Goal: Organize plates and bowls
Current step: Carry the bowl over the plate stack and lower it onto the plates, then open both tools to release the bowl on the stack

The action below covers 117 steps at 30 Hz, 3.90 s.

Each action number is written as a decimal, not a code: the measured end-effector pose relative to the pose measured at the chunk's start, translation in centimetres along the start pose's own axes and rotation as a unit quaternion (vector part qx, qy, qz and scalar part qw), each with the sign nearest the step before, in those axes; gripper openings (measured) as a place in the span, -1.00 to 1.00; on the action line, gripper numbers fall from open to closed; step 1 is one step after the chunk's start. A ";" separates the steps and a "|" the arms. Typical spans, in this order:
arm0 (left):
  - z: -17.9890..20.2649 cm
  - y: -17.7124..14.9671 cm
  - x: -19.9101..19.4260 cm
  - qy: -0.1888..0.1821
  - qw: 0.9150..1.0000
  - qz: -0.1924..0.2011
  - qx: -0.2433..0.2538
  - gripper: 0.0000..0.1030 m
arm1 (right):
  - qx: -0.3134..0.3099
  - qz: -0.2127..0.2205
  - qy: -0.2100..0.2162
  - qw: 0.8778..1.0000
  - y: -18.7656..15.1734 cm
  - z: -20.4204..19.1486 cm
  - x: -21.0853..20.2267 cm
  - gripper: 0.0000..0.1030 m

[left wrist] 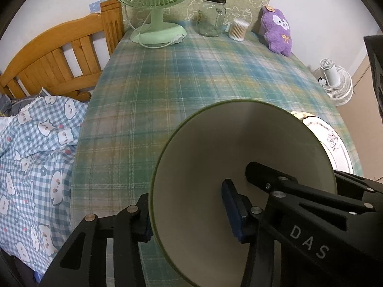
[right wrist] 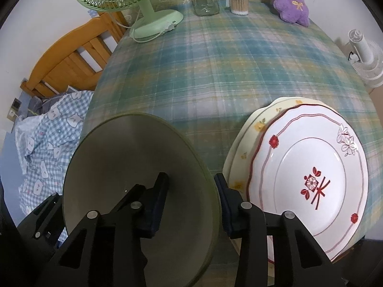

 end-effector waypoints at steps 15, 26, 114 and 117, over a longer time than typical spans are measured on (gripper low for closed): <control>-0.2 -0.4 -0.4 -0.005 1.000 -0.015 -0.019 -0.07 | -0.006 -0.006 -0.009 1.000 -0.4 -0.2 -0.4 -0.16; 0.2 -0.5 -1.7 -0.006 1.000 -0.009 -0.029 -0.11 | 0.002 0.000 -0.011 1.000 -0.5 -0.1 -2.1 -0.16; 16.4 4.0 -1.1 0.045 0.998 0.009 -0.040 0.47 | -0.051 0.022 0.003 0.998 4.2 15.8 -7.2 0.15; 16.3 4.0 -1.9 0.049 0.998 0.016 -0.031 0.53 | -0.048 0.032 0.006 0.998 4.2 15.6 -7.9 0.25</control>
Point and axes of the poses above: each gripper's, at about its wrist camera, not at the fingertips, and x roughly the way its jaws point, z to its right, y to its top, the point moved 8 cm from there along x, roughly the way its jaws point, and after that the axes turned 5 degrees about x, right-handed, at the moved point
